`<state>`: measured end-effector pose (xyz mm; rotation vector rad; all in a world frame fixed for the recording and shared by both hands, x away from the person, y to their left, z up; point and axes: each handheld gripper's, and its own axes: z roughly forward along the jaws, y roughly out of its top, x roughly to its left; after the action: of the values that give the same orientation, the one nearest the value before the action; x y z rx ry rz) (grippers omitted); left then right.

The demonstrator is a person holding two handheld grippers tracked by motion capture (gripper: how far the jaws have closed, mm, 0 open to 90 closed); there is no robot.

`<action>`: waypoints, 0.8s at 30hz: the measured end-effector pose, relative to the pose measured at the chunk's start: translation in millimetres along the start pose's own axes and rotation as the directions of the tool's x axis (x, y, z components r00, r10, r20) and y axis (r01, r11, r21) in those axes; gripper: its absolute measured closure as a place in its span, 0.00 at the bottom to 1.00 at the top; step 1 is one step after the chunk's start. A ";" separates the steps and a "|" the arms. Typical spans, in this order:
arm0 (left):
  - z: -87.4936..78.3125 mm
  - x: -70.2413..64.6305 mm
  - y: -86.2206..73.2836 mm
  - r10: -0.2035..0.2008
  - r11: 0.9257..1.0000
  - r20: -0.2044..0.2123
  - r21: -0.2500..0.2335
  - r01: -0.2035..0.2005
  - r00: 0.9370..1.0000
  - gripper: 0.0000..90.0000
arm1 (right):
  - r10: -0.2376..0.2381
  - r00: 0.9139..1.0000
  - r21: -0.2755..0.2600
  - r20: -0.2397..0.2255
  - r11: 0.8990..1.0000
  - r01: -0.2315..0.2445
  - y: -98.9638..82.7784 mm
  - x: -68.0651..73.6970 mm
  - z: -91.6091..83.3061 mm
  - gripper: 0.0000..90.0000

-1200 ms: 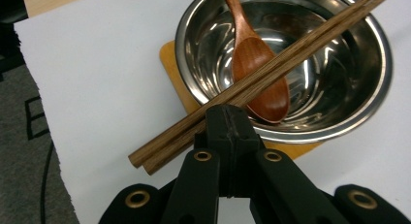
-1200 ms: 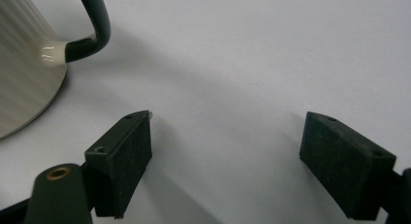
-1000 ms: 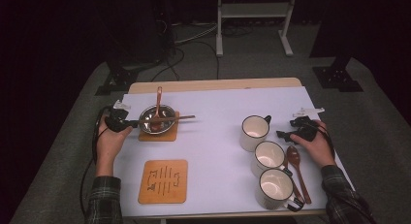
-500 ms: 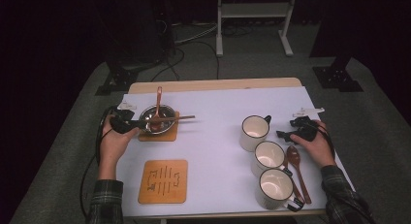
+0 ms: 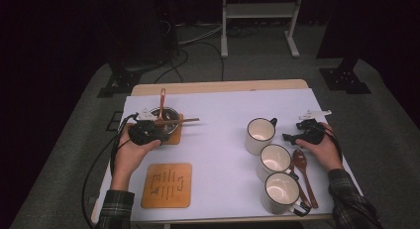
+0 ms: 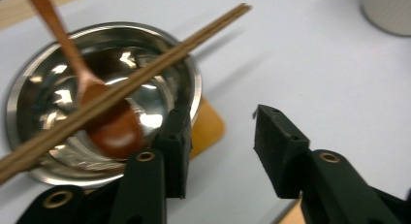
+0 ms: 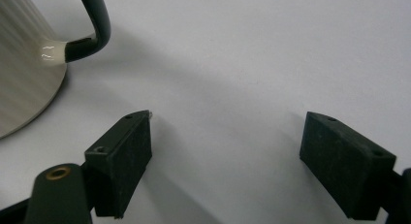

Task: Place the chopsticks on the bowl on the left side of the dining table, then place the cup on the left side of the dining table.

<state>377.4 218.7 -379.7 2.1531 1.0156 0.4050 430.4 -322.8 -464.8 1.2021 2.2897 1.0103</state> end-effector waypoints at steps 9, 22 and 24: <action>12.1 -31.4 0.3 0.045 0.999 0.035 0.019 -0.046 0.998 0.45 | 0.002 1.000 0.001 -0.002 1.000 -0.002 0.1 -0.2 0.1 0.19; 47.5 -76.3 -2.7 0.132 0.990 0.104 0.044 -0.137 0.986 0.23 | 0.002 1.000 0.001 -0.003 1.000 -0.002 0.1 -0.3 -0.1 0.19; 54.7 -81.7 -4.5 0.137 0.988 0.114 0.061 -0.144 0.984 0.21 | 0.003 1.000 0.001 -0.004 1.000 -0.003 0.2 -0.4 0.0 0.19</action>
<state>352.1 132.3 -419.6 2.2906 0.8302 0.3177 430.8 -323.1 -464.6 1.2053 2.2922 1.0136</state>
